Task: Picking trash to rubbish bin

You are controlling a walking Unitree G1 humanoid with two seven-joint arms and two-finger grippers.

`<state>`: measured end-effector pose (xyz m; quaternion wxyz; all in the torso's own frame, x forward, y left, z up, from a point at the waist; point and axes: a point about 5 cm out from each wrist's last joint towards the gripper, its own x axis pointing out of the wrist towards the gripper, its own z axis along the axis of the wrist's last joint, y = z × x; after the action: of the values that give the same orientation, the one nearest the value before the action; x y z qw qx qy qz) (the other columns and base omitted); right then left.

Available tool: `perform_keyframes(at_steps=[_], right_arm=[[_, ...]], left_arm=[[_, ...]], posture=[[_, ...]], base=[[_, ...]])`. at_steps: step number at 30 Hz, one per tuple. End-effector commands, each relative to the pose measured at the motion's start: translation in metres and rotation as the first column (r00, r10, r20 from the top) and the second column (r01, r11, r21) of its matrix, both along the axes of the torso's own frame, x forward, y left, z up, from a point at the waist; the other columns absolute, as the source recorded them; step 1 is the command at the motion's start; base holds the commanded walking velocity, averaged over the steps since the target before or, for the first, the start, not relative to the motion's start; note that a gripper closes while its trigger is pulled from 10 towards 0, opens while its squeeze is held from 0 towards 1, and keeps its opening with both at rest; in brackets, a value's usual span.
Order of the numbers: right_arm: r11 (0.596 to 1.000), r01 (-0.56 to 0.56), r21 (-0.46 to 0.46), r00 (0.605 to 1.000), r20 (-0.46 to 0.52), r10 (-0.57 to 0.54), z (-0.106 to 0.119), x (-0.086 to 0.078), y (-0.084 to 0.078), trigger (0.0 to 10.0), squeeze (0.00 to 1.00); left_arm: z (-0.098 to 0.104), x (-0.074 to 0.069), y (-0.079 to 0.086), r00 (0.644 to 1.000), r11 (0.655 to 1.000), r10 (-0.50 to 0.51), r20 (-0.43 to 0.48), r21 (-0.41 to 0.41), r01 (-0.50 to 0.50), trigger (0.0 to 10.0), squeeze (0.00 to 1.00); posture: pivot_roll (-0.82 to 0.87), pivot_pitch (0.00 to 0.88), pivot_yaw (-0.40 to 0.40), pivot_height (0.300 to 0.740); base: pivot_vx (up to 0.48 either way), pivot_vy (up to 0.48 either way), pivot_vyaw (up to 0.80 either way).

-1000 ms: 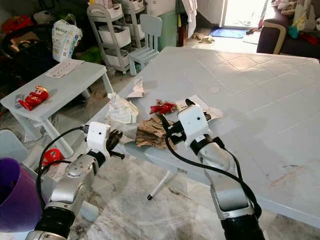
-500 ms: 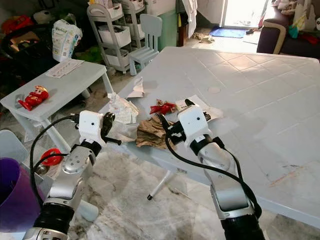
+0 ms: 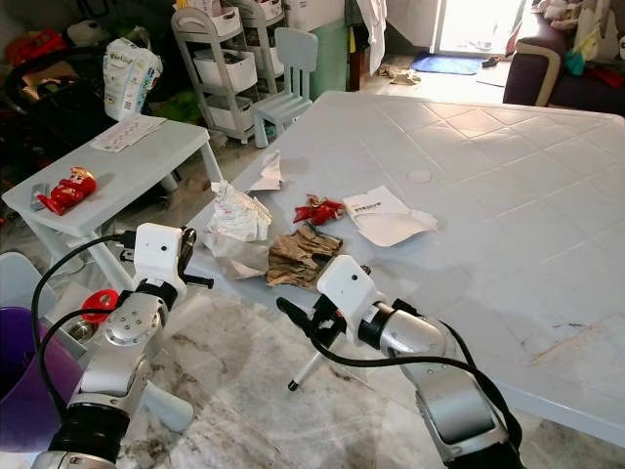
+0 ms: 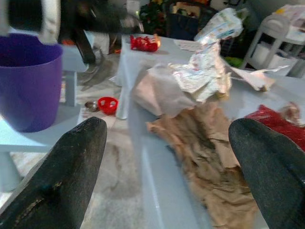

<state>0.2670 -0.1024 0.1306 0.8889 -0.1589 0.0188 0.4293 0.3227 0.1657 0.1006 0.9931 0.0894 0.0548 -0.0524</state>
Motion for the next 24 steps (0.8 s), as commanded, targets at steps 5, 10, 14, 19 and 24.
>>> perform_keyframes(at_steps=[5, 10, 14, 19, 24], right_arm=[[0.995, -0.094, -0.011, 0.995, -0.021, 0.094, 0.002, -0.013, 0.007, 10.0, 0.0], [0.997, -0.081, -0.016, 0.996, -0.027, 0.081, 0.0, -0.014, 0.007, 10.0, 0.0], [0.997, -0.079, -0.017, 0.997, -0.028, 0.079, -0.001, -0.015, 0.008, 10.0, 0.0], [0.996, -0.081, -0.021, 0.996, -0.031, 0.08, -0.001, -0.017, 0.008, 10.0, 0.0], [0.997, -0.078, -0.027, 0.997, -0.032, 0.077, -0.002, -0.017, 0.008, 10.0, 0.0]], left_arm=[[-0.018, 0.004, 0.009, 0.989, 1.0, -0.009, -0.146, 0.007, 0.01, 10.0, 0.0], [-0.017, 0.01, 0.011, 0.989, 0.997, 0.021, -0.15, -0.069, -0.031, 10.0, 1.0], [-0.013, 0.014, 0.008, 0.992, 0.993, 0.009, -0.128, -0.118, -0.024, 10.0, 1.0], [-0.001, 0.02, 0.007, 0.998, 0.991, 0.005, -0.061, -0.134, -0.013, 10.0, 1.0], [0.007, 0.021, 0.009, 1.0, 0.99, 0.023, 0.0, -0.138, -0.022, 10.0, 1.0]], posture=[[-0.03, 0.001, 0.09, 0.74], [-0.03, 0.011, 0.1, 0.74], [-0.03, 0.015, 0.102, 0.74], [-0.03, 0.02, 0.105, 0.74], [-0.03, 0.025, 0.104, 0.74]], base=[[0.0, 0.0, 0.0], [0.0, 0.0, 0.0], [0.0, 0.0, 0.0], [0.0, 0.0, 0.0], [0.0, 0.0, 0.0]])
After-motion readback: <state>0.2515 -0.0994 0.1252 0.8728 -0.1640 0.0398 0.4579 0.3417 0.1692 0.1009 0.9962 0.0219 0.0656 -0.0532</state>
